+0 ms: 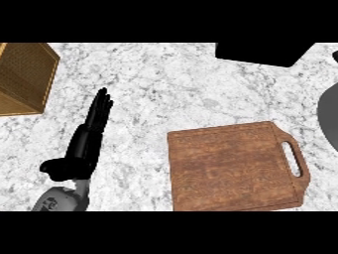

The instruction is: Pick the eggplant from the cutting board and place it in the pot

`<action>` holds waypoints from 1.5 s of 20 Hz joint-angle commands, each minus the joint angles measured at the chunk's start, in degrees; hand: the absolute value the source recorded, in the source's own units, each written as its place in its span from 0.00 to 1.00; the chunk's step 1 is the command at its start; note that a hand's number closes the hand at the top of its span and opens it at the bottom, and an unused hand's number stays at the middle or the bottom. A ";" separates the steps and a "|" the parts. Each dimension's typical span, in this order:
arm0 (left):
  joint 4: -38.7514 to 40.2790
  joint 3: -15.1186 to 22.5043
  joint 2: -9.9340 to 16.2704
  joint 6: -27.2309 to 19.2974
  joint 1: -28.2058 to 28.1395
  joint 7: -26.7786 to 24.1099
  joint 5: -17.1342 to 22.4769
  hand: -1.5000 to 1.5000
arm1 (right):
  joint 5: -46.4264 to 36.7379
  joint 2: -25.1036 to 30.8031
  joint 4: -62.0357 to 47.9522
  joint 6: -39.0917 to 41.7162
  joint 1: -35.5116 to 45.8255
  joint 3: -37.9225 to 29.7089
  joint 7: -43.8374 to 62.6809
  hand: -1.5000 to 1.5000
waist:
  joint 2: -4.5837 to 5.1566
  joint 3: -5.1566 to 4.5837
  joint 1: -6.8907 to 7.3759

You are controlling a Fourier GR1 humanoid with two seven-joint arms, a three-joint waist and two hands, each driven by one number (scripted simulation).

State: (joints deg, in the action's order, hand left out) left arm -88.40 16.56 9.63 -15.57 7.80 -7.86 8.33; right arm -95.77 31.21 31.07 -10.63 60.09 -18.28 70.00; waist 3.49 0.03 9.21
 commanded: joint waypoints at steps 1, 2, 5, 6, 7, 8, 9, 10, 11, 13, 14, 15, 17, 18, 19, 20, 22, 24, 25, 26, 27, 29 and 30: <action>0.32 -0.85 0.57 0.35 -1.07 -0.20 0.56 0.50 | -2.36 0.00 -3.49 -2.17 1.05 -2.63 14.49 1.00 | -0.25 0.11 -0.80; 0.26 -0.75 -0.04 -0.33 -0.81 -0.07 0.30 0.50 | -3.57 0.46 -4.04 -0.58 2.31 -2.42 14.46 1.00 | -0.80 0.04 -1.68; 0.29 0.06 -0.96 -1.42 -1.49 -0.01 -0.56 0.50 | -5.03 0.41 -4.86 -2.71 1.90 -4.12 15.18 1.00 | -1.11 0.11 -2.68; 0.17 -0.94 -0.05 -0.87 -1.68 -0.07 0.01 0.50 | -5.62 0.15 -5.32 -2.84 1.21 -5.03 15.19 1.00 | -1.17 0.09 -2.87; 0.06 -2.16 0.50 -1.26 -0.93 0.78 0.24 0.50 | -5.84 -0.41 -5.83 -4.21 -0.45 -5.23 15.19 1.00 | -1.43 0.13 -3.80; 0.95 -2.50 0.86 -0.82 -0.73 -0.13 0.12 0.50 | -5.92 0.94 -6.03 -4.41 -0.15 -6.06 14.55 1.00 | -1.29 0.12 -4.04; -0.01 -2.04 0.41 -0.98 -1.37 -0.04 0.20 0.50 | -6.30 -0.17 -5.91 -4.23 0.29 -7.28 15.19 1.00 | -1.44 0.11 -3.69; -0.32 -3.22 1.17 -0.68 -1.37 0.49 0.94 0.50 | -6.56 0.64 -6.28 -3.26 0.81 -7.43 15.19 1.00 | -1.75 0.08 -4.15; 0.23 -2.79 1.06 -0.72 -2.66 -0.42 0.47 0.50 | -7.10 -0.03 -6.29 -3.51 0.40 -7.63 15.19 1.00 | -2.02 0.04 -4.79; 0.18 -3.98 1.24 -0.55 -2.81 -0.07 1.47 0.50 | -6.66 -1.92 -6.56 -7.53 -2.02 -9.27 15.19 1.00 | -1.96 0.10 -5.06; 0.89 -3.52 1.15 -0.17 -3.50 -0.87 1.23 0.50 | -6.03 -1.93 -6.41 -7.76 -1.88 -10.46 14.91 1.00 | -2.00 0.09 -5.31; 0.49 -4.00 1.14 -1.00 -2.23 -0.46 0.73 0.50 | -5.04 -0.80 -6.23 -7.94 -1.88 -11.91 12.94 1.00 | -2.16 0.12 -5.90; 0.22 -2.98 0.43 -2.19 -2.94 -0.53 -0.62 0.50 | -4.40 -2.34 -7.44 -9.51 -3.72 -13.74 12.40 1.00 | -2.06 0.17 -5.80; 0.52 -3.90 0.86 -0.05 -3.08 -0.62 1.60 0.50 | -2.68 -0.57 -7.98 -9.93 -3.97 -15.94 9.69 1.00 | -1.83 0.18 -5.70; 1.80 -3.95 0.69 -0.35 -3.81 -2.49 0.84 0.50 | -2.12 -1.50 -7.80 -11.13 -4.77 -16.81 9.36 1.00 | -1.99 0.14 -6.11; -1.32 -2.55 0.07 -1.39 -2.91 0.47 0.33 0.50 | -1.50 -1.07 -7.90 -12.54 -4.77 -18.14 8.92 1.00 | -1.82 0.29 -5.28; -0.28 -5.04 2.39 0.64 -4.01 -0.11 1.97 0.50 | -1.53 -3.08 -8.52 -12.67 -6.49 -19.18 9.98 1.00 | -2.16 0.15 -5.87; 0.70 -5.37 1.60 -1.15 -3.10 -0.05 0.94 0.50 | 0.28 -2.95 -8.52 -13.98 -8.38 -21.96 8.74 1.00 | -2.18 0.17 -6.59; 1.18 -3.61 -0.05 -0.68 -5.89 -2.87 0.80 0.50 | 0.81 -2.64 -8.73 -14.28 -9.30 -23.09 8.37 1.00 | -2.19 0.13 -6.54; 1.38 -5.51 1.75 0.15 -3.74 -2.17 1.36 0.50 | 2.59 -3.16 -8.10 -16.93 -10.18 -25.17 7.55 1.00 | -2.02 0.20 -6.70; -0.14 -5.26 1.37 -0.16 -4.20 -0.57 1.93 0.50 | 3.24 -2.65 -8.65 -13.61 -9.91 -26.79 9.57 1.00 | -2.35 0.17 -6.75; -0.08 -3.61 -0.04 -1.75 -4.90 -1.70 0.01 0.50 | 4.00 -2.60 -8.56 -14.45 -10.95 -29.13 11.58 0.00 | -2.30 0.17 -6.81; -0.43 -4.04 0.17 -1.02 -5.11 -2.14 0.73 0.50 | 5.56 -2.49 -9.03 -15.23 -12.35 -30.99 9.71 0.00 | -2.31 0.19 -6.93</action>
State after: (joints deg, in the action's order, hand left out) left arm -88.37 12.33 10.44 -16.30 3.18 -9.42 9.15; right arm -93.02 29.02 22.42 -21.37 49.50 -44.63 67.72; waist 1.26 0.20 2.62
